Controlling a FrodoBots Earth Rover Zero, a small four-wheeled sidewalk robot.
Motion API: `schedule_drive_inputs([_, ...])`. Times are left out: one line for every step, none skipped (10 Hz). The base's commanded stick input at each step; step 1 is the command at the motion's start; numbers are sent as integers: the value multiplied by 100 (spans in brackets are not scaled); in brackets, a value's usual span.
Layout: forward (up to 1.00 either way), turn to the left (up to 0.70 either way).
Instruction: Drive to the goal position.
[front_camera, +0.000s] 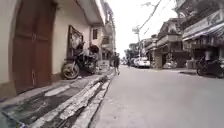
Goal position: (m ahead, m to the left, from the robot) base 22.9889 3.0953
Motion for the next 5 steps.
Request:
schedule_drive_inputs([100, -27])
schedule_drive_inputs([100, -20])
schedule_drive_inputs([100, -3])
schedule_drive_inputs([100, 0])
schedule_drive_inputs([100, 0])
